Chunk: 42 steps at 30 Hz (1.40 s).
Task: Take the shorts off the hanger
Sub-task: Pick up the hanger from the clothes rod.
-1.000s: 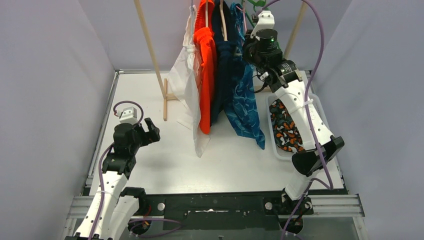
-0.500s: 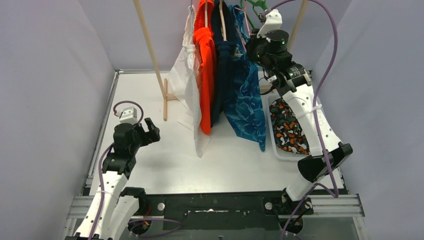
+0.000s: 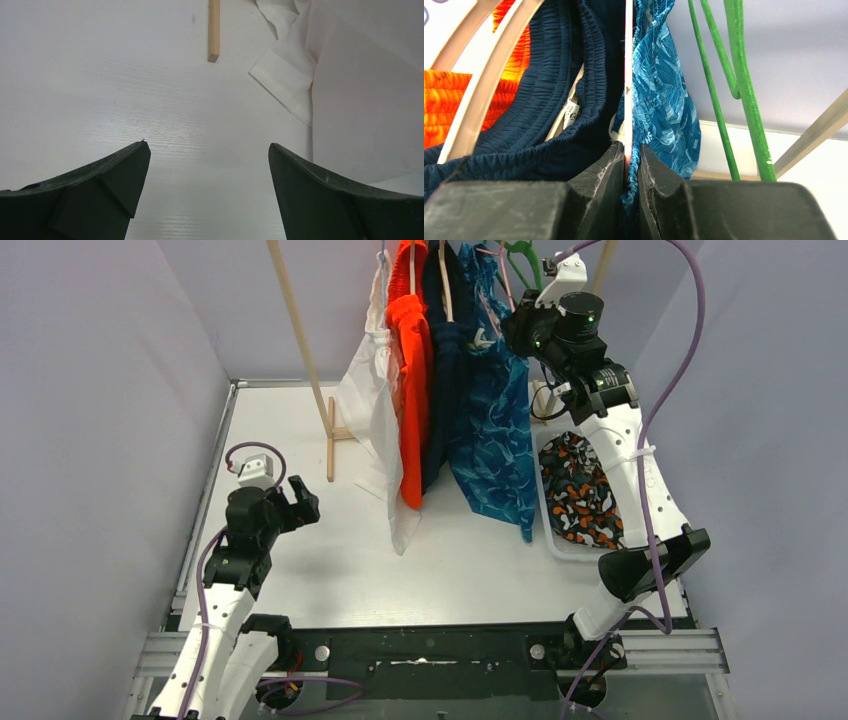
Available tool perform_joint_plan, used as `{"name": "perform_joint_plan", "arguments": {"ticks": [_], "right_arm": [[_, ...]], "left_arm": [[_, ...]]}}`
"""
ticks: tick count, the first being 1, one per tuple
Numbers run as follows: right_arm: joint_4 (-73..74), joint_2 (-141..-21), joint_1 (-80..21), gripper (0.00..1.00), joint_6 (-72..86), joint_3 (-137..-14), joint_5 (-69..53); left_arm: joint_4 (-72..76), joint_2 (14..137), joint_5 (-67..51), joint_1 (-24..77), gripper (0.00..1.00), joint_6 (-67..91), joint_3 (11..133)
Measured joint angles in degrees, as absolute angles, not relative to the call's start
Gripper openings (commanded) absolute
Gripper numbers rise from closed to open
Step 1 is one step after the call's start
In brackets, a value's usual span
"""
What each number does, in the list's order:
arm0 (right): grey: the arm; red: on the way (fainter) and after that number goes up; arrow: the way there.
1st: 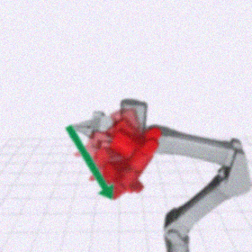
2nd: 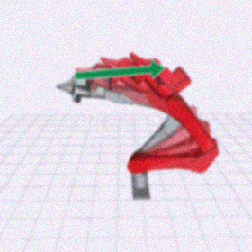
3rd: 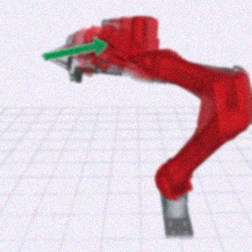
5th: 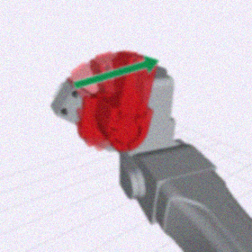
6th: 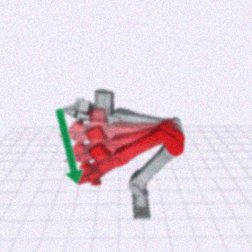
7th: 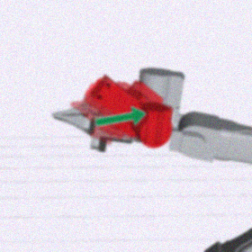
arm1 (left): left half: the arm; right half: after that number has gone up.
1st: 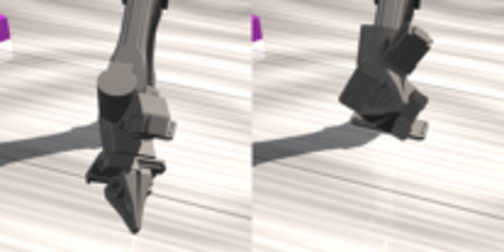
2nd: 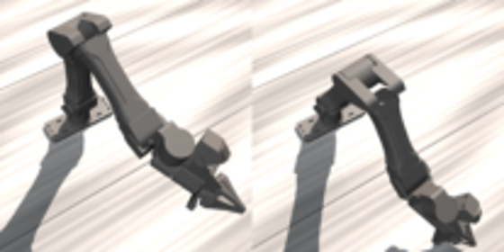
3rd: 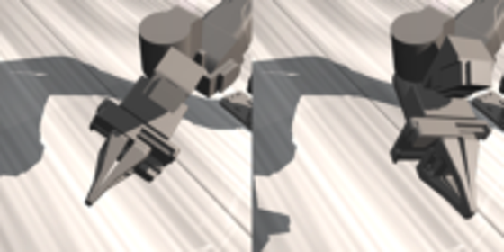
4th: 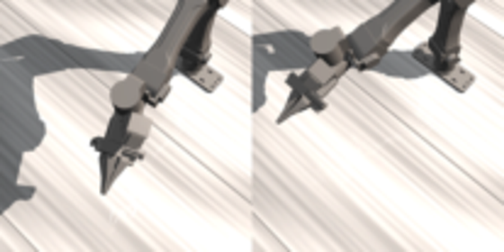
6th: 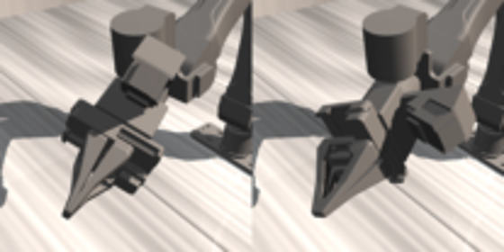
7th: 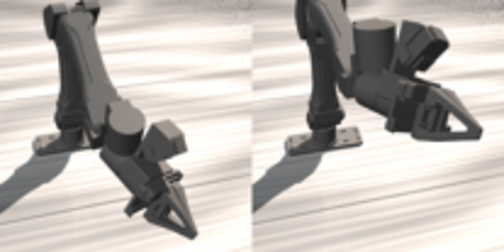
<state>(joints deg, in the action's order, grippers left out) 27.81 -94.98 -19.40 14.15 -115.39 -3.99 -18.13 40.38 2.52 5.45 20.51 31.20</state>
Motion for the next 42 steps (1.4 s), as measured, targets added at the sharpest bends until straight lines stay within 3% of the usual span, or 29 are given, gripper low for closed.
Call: {"name": "perform_joint_plan", "arguments": {"ticks": [28,42], "right_arm": [[30.02,-90.13,-19.62,0.00,15.62,-115.33,-7.09],[32.12,-82.81,-21.45,0.00,13.43,-106.21,-6.26]], "left_arm": [[-17.30,39.83,1.83,4.38,0.90,20.32,30.52],[-17.28,40.10,1.41,4.34,0.90,20.32,30.52]]}}
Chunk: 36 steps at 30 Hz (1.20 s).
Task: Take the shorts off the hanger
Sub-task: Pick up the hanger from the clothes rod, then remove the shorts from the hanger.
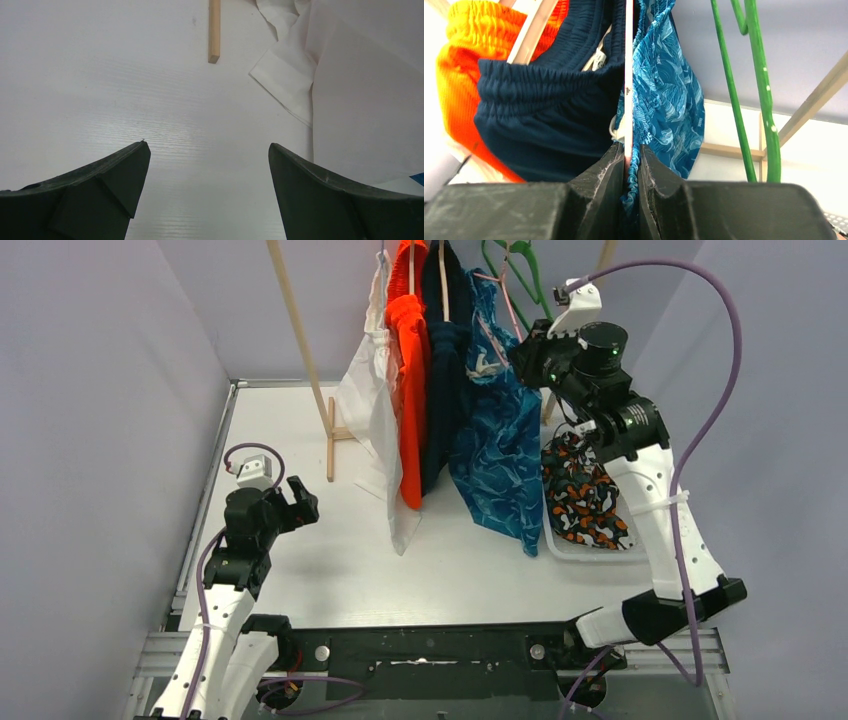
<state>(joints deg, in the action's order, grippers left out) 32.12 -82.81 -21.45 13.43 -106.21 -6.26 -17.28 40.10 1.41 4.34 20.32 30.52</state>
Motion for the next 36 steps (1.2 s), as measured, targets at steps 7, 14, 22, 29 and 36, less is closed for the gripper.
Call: {"name": "perform_joint_plan", "arguments": {"ticks": [7,14,22,29,36], "right_arm": [[30.68,-73.67,-21.47,0.00,12.64,-96.84,-7.46],[30.41,-66.98,-21.47,0.00,12.16,-90.21,-9.52],[35.24,-62.08,-21.47,0.00,9.67,-90.08,-9.19],[41.10,-55.83,-21.47,0.00,6.98,-90.11,-9.76],[45.28,-52.71,-21.45,0.00,5.48,-88.79,-12.86]], "left_arm": [[-17.28,40.27,1.21,4.25,0.90,20.32,30.52],[-17.28,40.32,1.17,4.03,0.90,20.32,30.52],[-17.28,40.32,1.17,4.01,0.90,20.32,30.52],[-17.28,40.32,1.15,4.01,0.90,20.32,30.52],[-17.28,40.25,1.10,4.01,0.90,20.32,30.52]]}}
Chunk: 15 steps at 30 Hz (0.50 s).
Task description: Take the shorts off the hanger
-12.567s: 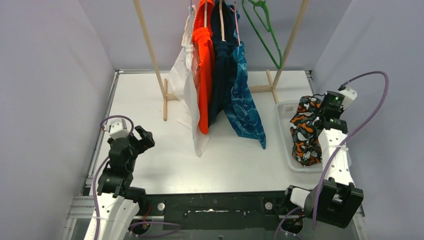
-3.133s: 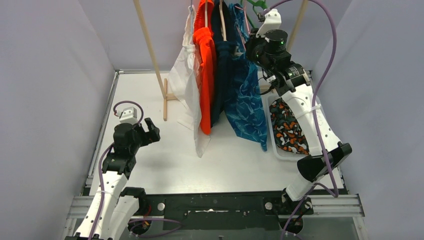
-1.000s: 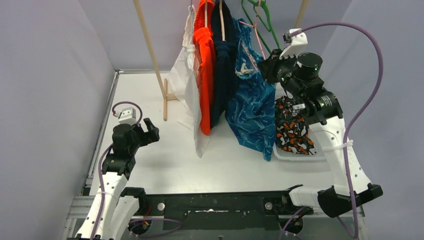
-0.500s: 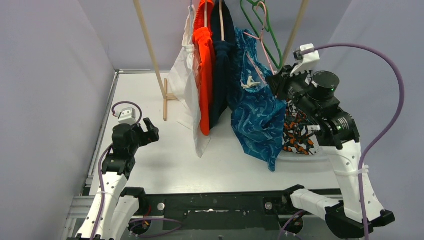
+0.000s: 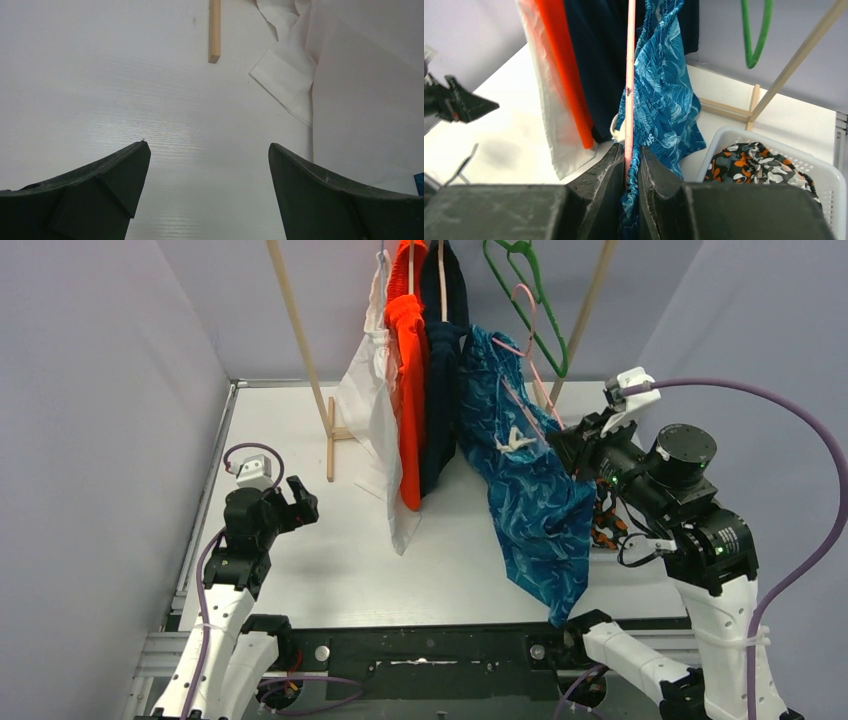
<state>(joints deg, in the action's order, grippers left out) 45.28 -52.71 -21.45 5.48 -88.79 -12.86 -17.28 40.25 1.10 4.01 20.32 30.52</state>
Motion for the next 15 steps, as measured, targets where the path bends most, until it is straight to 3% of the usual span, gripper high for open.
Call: {"name": "perform_joint_plan", "arguments": {"ticks": [15], "right_arm": [[48.49,-39.27,-21.47,0.00,4.05,-85.76,-33.61]], "left_arm": [[-17.28,39.86,0.78,4.01,0.90,20.34,30.52]]}}
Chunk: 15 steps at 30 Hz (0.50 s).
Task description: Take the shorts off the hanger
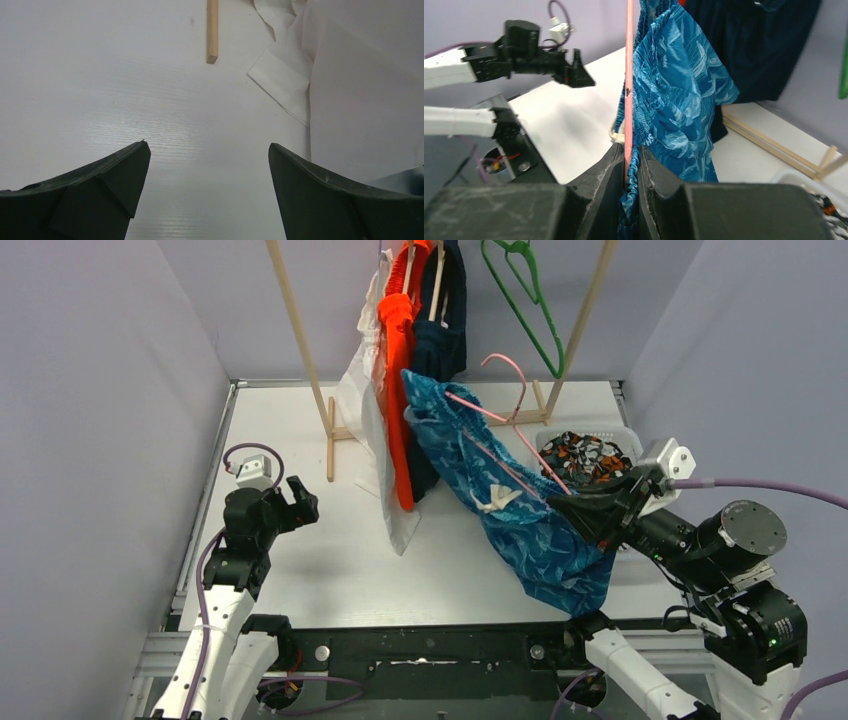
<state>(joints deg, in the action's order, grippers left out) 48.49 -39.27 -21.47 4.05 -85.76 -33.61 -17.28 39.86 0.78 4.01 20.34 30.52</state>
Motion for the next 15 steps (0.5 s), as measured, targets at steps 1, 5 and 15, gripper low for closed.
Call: {"name": "perform_joint_plan", "arguments": {"ticks": [1,5,15], "right_arm": [[48.49,-38.98,-21.47,0.00,4.01,-85.76,-35.38],[48.36,-38.81,-21.47,0.00,3.81,-84.99,-41.80],[46.39,-42.89,-21.47,0.00,3.66,-80.68,-46.09]], "left_arm": [[-17.28,39.86,0.75,4.01,0.90,20.34,30.52],[-17.32,39.66,0.80,4.01,0.90,20.34,30.52],[-22.85,38.79,13.54,4.01,0.90,23.24,33.95]]}}
